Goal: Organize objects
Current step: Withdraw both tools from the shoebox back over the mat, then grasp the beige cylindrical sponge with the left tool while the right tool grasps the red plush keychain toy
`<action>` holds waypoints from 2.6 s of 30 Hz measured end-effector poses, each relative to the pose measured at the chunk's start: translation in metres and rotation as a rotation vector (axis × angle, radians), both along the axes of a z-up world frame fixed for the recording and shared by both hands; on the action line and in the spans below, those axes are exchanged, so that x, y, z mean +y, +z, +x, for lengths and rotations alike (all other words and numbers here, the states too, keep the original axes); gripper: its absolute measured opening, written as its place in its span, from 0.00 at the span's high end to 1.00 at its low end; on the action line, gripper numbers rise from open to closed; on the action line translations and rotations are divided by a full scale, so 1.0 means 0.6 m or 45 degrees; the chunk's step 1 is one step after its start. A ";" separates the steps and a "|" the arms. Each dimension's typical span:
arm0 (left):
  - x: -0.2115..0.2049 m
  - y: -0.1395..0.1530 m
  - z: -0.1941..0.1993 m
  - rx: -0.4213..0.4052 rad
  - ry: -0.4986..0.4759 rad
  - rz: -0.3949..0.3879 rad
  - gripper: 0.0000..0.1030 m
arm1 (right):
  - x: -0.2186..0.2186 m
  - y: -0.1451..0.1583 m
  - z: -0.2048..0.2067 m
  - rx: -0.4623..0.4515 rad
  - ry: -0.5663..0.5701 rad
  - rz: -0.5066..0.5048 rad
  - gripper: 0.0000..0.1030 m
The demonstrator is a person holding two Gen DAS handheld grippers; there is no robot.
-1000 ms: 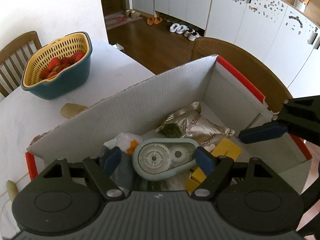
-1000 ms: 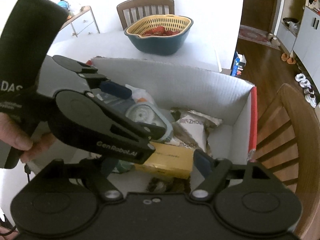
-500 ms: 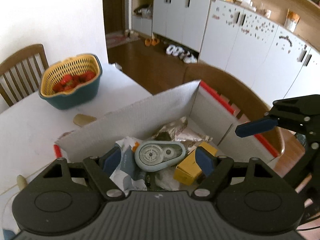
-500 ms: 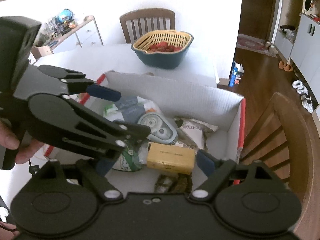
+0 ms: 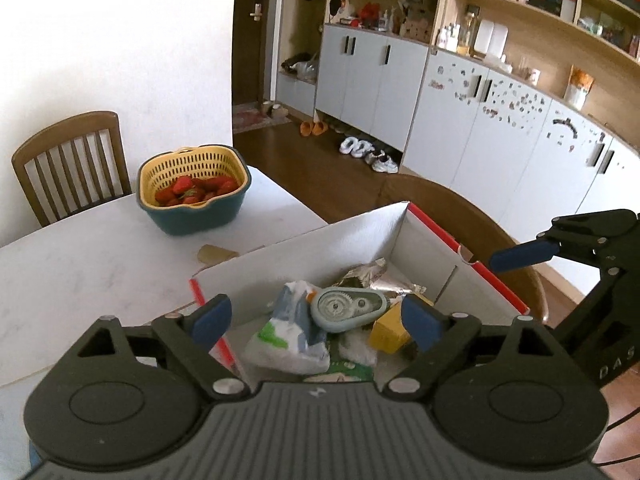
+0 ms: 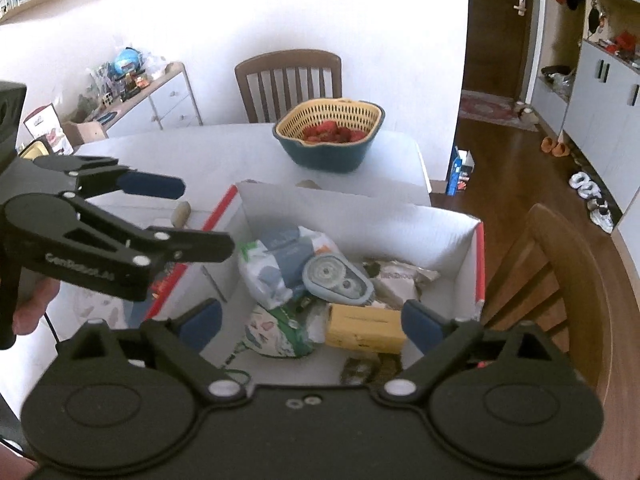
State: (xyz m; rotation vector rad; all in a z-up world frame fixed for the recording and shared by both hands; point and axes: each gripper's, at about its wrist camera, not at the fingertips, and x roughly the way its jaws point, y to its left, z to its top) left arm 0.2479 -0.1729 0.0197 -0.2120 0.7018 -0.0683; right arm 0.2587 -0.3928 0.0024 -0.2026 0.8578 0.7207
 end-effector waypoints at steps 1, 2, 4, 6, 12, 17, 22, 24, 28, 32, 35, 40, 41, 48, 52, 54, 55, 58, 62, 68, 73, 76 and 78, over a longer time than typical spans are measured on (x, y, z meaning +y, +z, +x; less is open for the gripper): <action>0.007 0.000 -0.010 -0.002 -0.001 -0.006 0.10 | 0.004 0.003 -0.006 -0.007 -0.005 0.000 0.06; 0.013 0.001 -0.019 -0.007 0.000 -0.007 0.10 | 0.009 0.006 -0.012 -0.012 -0.011 0.003 0.06; 0.027 0.000 -0.038 -0.022 -0.004 -0.014 0.07 | 0.020 0.011 -0.024 -0.012 -0.027 0.010 0.05; 0.040 0.000 -0.055 -0.031 -0.008 -0.020 0.00 | 0.032 0.015 -0.036 -0.016 -0.046 0.017 0.04; 0.101 -0.011 -0.104 -0.018 -0.014 -0.066 0.00 | 0.082 0.016 -0.073 -0.011 -0.090 0.035 0.04; 0.154 -0.022 -0.130 -0.019 0.007 -0.046 0.00 | 0.130 0.013 -0.104 -0.010 -0.117 0.049 0.04; 0.203 -0.035 -0.146 -0.032 0.009 -0.014 0.00 | 0.178 0.003 -0.128 0.002 -0.141 0.053 0.04; 0.223 -0.044 -0.150 -0.037 -0.008 -0.027 0.00 | 0.196 -0.002 -0.136 0.004 -0.146 0.045 0.04; 0.258 -0.065 -0.153 -0.013 -0.064 -0.065 0.00 | 0.232 -0.012 -0.154 -0.003 -0.135 0.014 0.04; 0.275 -0.086 -0.155 -0.003 -0.068 -0.041 0.00 | 0.270 -0.025 -0.167 0.005 -0.123 -0.009 0.04; 0.285 -0.105 -0.153 0.002 -0.057 0.009 0.00 | 0.296 -0.033 -0.172 0.043 -0.112 0.014 0.04; 0.305 -0.139 -0.138 0.018 -0.061 0.021 0.00 | 0.339 -0.050 -0.179 0.033 -0.092 -0.001 0.04; 0.309 -0.145 -0.135 0.020 -0.060 0.018 0.00 | 0.348 -0.057 -0.179 0.035 -0.092 -0.008 0.04; 0.341 -0.191 -0.100 0.028 -0.030 0.042 0.00 | 0.395 -0.112 -0.165 0.032 -0.101 -0.050 0.07; 0.347 -0.218 -0.077 0.030 -0.073 0.063 0.00 | 0.404 -0.143 -0.153 0.044 -0.105 -0.079 0.10; 0.347 -0.231 -0.066 0.039 -0.077 0.089 0.00 | 0.408 -0.157 -0.145 0.058 -0.120 -0.096 0.12; 0.349 -0.238 -0.061 0.037 -0.081 0.095 0.00 | 0.409 -0.164 -0.142 0.070 -0.125 -0.101 0.12; 0.354 -0.253 -0.046 0.031 -0.081 0.105 0.00 | 0.416 -0.182 -0.132 0.076 -0.143 -0.132 0.16; 0.363 -0.273 -0.026 0.043 -0.077 0.084 0.00 | 0.420 -0.200 -0.113 0.084 -0.179 -0.155 0.21; 0.362 -0.297 -0.003 0.059 -0.115 0.103 0.01 | 0.426 -0.223 -0.096 0.097 -0.175 -0.179 0.24; 0.362 -0.310 0.006 0.071 -0.088 0.092 0.05 | 0.428 -0.239 -0.088 0.126 -0.206 -0.189 0.30; 0.359 -0.314 0.011 0.079 -0.079 0.089 0.09 | 0.430 -0.246 -0.082 0.131 -0.213 -0.193 0.31; 0.356 -0.316 0.013 0.079 -0.070 0.096 0.11 | 0.432 -0.248 -0.081 0.129 -0.215 -0.198 0.33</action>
